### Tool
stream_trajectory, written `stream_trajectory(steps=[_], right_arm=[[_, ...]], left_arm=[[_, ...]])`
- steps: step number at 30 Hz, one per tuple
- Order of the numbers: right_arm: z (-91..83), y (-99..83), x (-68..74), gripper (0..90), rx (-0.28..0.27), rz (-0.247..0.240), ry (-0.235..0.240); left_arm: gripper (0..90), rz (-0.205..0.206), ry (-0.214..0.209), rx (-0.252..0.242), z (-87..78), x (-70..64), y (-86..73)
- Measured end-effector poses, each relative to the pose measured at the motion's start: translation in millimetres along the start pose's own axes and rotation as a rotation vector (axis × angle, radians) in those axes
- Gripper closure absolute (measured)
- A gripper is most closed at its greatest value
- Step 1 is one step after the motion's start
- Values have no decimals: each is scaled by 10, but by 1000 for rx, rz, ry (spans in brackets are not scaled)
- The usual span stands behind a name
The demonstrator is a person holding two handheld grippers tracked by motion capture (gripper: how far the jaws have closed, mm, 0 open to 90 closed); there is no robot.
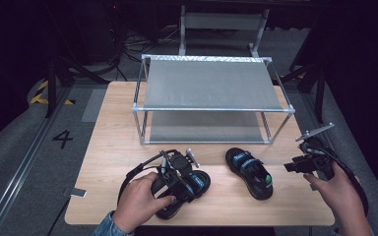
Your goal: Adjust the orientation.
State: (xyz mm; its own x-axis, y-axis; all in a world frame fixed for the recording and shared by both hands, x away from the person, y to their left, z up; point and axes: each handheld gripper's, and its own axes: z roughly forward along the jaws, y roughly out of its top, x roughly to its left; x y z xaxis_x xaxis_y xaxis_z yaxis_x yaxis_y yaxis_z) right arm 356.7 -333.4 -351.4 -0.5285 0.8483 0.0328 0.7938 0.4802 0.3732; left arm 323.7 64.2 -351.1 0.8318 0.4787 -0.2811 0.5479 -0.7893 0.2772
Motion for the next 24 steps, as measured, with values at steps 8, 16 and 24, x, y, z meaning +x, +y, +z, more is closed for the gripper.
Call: stream_trajectory(steps=[8, 16, 24], right_arm=[[-6, -35, -30, 500, 3, 3, -11], [-12, -50, -40, 467, -7, -4, -18], [6, -42, -26, 461, -4, -15, -16]], left_arm=[[370, -35, 103, -38, -138, 180, -95], [381, -32, 164, 38, -51, 325, -163], [383, 26, 223, 99, 199, 292, -103]])
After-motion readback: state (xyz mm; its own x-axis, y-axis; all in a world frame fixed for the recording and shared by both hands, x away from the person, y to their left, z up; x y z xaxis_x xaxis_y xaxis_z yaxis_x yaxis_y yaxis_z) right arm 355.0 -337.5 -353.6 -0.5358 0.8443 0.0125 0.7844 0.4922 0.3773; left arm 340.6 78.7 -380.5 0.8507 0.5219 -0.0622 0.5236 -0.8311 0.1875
